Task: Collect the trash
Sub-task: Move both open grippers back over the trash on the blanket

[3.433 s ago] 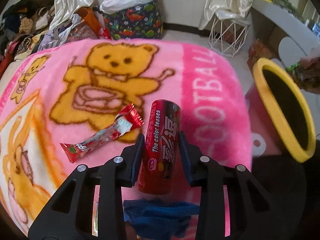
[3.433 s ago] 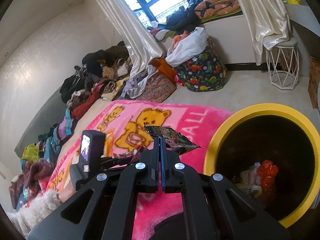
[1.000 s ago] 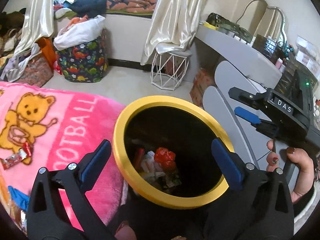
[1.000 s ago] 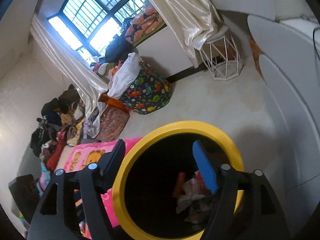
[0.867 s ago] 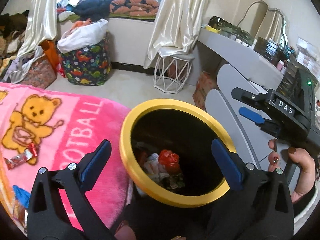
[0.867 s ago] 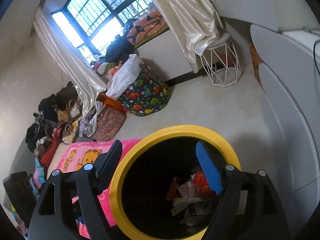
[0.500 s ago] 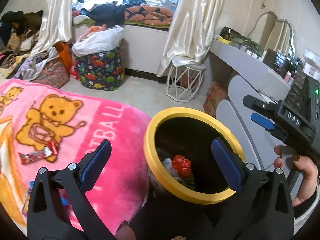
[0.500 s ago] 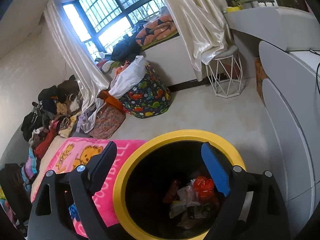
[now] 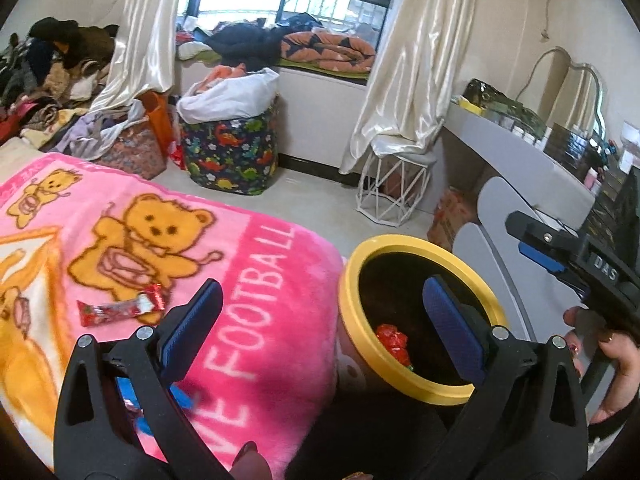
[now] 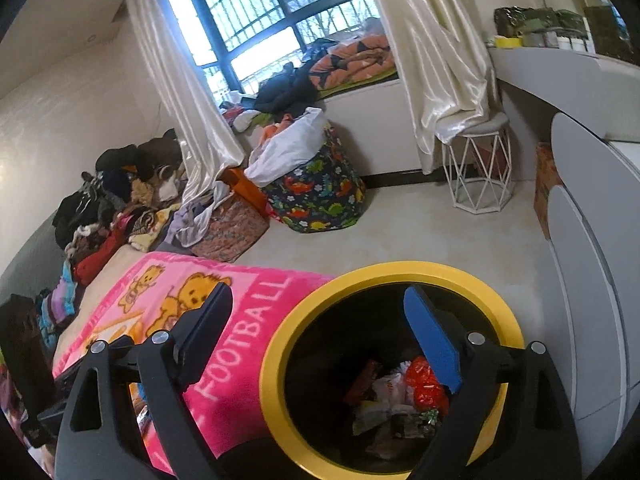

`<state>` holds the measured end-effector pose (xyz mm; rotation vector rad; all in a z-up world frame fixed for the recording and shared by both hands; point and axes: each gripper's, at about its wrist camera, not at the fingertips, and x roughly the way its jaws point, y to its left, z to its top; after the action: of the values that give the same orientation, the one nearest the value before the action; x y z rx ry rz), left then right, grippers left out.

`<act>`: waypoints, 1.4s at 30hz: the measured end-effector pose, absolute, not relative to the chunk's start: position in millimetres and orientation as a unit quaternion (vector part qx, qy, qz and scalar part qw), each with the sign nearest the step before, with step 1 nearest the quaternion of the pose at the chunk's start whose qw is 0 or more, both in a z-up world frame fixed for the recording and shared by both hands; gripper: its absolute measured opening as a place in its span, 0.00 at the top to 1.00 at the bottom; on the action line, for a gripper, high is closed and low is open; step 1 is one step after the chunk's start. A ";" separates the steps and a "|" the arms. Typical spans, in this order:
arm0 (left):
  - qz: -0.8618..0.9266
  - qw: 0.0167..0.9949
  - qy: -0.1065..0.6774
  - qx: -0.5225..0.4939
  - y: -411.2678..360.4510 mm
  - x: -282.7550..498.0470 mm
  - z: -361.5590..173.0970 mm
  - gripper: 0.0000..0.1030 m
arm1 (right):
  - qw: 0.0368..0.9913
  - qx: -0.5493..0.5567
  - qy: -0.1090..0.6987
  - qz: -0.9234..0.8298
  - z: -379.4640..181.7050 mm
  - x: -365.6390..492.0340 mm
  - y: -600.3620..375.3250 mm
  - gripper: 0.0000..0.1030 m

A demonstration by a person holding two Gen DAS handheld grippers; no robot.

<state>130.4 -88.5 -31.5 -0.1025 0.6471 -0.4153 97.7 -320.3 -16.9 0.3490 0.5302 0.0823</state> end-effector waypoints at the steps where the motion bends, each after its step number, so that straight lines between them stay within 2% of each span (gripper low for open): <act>1: -0.200 0.926 0.314 -0.052 -86.1 130.3 -31.4 0.11 | 0.950 0.170 0.260 0.043 -16.2 97.7 -318.2 0.17; 21: -0.134 0.942 0.297 -0.086 -15.8 134.1 -26.4 0.11 | 0.948 0.127 0.273 0.105 -15.6 101.9 -260.2 0.17; 42: -0.040 0.942 0.306 -0.133 83.3 138.0 -47.2 0.11 | 0.916 0.039 0.340 0.208 -48.2 107.4 -138.4 0.16</act>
<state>138.0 83.3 -47.2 -0.2712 0.6248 -0.0823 107.4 -138.4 -48.2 0.0809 0.7002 0.4283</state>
